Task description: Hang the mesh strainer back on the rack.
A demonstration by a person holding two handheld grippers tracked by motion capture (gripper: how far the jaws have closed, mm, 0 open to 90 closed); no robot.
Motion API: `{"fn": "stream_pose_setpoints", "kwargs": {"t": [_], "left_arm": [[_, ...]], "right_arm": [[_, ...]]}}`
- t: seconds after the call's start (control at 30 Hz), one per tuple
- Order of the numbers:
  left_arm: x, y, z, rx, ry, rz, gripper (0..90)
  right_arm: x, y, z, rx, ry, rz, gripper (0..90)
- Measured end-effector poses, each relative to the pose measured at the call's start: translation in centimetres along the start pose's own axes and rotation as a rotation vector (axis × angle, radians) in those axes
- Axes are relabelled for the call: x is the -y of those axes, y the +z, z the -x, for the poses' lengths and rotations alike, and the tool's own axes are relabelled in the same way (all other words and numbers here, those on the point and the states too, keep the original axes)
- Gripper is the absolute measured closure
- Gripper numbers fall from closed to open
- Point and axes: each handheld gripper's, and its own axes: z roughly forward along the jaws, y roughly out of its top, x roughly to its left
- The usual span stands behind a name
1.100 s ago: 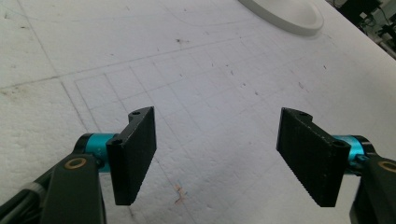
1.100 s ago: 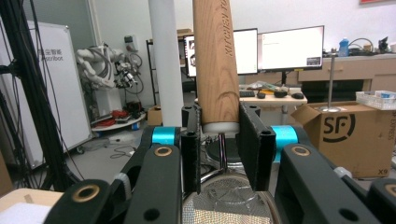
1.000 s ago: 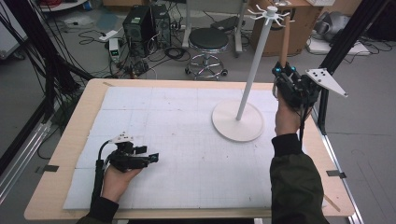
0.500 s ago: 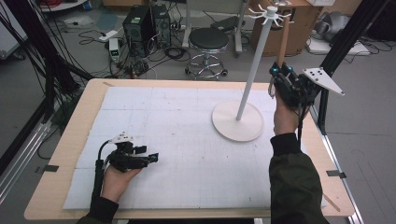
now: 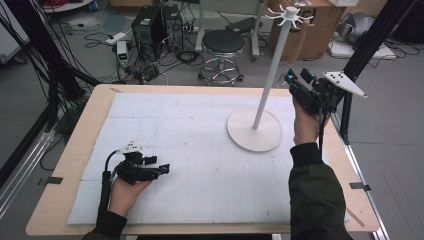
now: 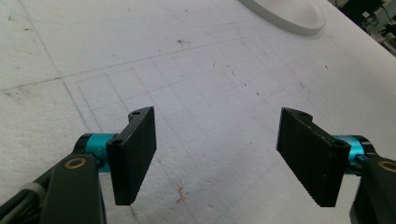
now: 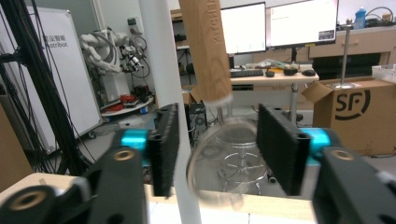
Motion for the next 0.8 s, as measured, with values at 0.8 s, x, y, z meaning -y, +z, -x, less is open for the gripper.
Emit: {"fn": "stream_pose_setpoints", "kwargs": {"t": [0.8], "left_arm": [[-0.4, -0.9, 1.0, 0.011, 0.047, 0.051, 21.2]], "right_arm": [[3.3, -3.3, -0.4, -0.079, 0.003, -0.105, 19.3]]}}
